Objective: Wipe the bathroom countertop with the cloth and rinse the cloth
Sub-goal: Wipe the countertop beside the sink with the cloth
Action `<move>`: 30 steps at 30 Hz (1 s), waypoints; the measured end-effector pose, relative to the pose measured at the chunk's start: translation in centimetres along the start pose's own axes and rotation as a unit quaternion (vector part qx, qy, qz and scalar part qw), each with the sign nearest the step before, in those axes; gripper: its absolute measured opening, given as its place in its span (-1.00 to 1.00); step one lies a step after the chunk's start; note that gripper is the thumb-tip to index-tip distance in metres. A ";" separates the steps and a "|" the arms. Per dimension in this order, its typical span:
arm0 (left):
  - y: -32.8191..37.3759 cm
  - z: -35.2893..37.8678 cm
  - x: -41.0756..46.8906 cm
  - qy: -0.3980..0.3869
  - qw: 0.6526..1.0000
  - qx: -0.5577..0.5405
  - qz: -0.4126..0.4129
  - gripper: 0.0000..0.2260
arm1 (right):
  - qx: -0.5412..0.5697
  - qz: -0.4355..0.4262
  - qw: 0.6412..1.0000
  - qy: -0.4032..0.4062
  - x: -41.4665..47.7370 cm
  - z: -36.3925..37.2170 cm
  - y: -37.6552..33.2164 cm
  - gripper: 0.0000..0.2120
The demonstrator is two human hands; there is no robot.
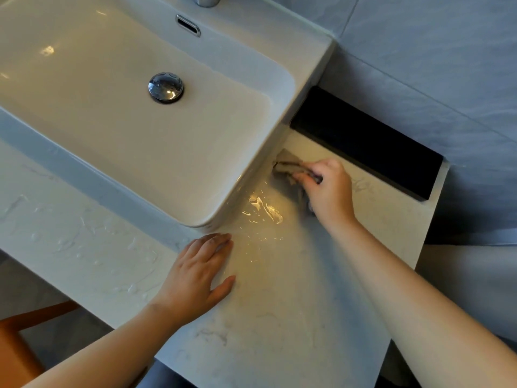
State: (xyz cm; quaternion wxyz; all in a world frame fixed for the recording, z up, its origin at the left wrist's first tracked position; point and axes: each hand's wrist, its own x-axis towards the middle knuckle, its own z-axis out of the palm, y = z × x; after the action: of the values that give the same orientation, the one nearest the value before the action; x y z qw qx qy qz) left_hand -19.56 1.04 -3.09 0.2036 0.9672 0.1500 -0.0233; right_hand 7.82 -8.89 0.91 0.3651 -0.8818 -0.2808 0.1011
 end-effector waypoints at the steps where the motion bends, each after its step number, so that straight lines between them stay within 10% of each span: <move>1: 0.0 0.0 0.0 0.003 1.000 -0.003 0.000 -0.46 | -0.010 0.002 1.000 0.021 1.4 0.1 -0.1 -0.78; 16: 0.1 -0.2 0.0 0.012 1.000 -0.023 -0.008 -0.47 | -0.070 0.086 0.993 0.045 6.2 5.1 -0.3 -0.76; 30: 0.1 -1.1 -1.3 -0.010 0.998 -0.066 -0.013 -0.49 | -0.048 -0.073 0.994 -0.069 -4.2 6.1 -0.5 -0.80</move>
State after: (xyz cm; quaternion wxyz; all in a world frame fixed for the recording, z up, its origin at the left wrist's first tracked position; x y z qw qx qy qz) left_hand -20.80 1.07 -1.92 0.2686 0.9492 0.1620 -0.0255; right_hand 1.83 -7.41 -3.18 0.3091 -0.8661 -0.3738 0.1210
